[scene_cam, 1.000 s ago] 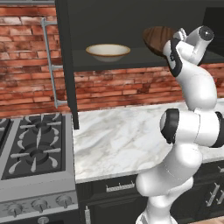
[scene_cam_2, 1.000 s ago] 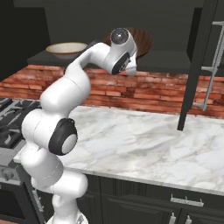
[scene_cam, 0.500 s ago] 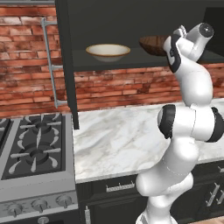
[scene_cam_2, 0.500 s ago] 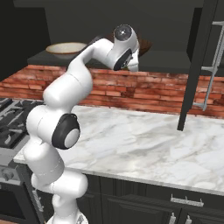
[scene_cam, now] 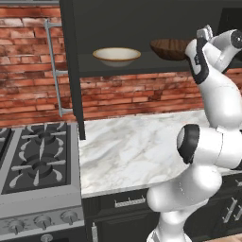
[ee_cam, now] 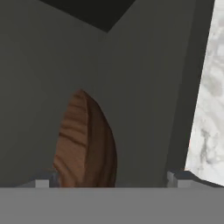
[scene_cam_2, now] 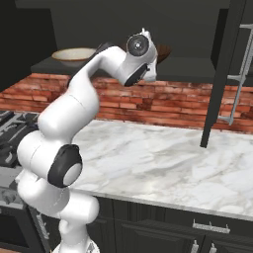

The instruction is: Open the cabinet. Pick the bowls from the counter and place them in the cabinet. Then close the cabinet.

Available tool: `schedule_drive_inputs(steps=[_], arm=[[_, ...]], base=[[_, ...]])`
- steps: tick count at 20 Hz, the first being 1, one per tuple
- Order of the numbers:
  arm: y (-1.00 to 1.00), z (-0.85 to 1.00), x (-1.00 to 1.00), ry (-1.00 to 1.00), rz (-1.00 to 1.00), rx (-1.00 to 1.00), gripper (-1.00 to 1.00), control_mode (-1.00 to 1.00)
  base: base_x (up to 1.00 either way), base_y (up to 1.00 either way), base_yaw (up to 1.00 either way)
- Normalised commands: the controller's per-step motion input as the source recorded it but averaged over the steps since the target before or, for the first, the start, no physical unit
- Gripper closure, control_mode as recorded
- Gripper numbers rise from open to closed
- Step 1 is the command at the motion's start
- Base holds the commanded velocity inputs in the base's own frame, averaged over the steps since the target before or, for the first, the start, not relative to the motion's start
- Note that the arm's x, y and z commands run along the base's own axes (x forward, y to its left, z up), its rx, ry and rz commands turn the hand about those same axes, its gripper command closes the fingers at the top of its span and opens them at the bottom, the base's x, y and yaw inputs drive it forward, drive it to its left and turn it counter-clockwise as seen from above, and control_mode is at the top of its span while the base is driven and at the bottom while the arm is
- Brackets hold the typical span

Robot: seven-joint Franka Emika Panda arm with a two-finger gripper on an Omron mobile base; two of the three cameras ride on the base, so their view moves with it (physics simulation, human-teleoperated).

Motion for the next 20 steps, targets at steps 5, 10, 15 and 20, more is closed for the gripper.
schedule_drive_inputs(steps=[5, 10, 15, 20], arm=[[0.06, 0.28, -0.77, -0.17, 0.0, -0.02, -1.0, -1.0], [-0.14, 0.36, -0.89, 0.03, -0.04, 0.0, -1.0, -1.0], [-0.22, 0.14, -1.0, 0.0, -0.07, 0.0, -1.0, -1.0], [-0.22, 0.02, -1.0, 0.0, -0.04, 0.0, -1.0, -1.0]], base=[[0.0, 0.0, 0.0], [0.0, 0.0, 0.0], [0.0, 0.0, 0.0], [0.0, 0.0, 0.0]])
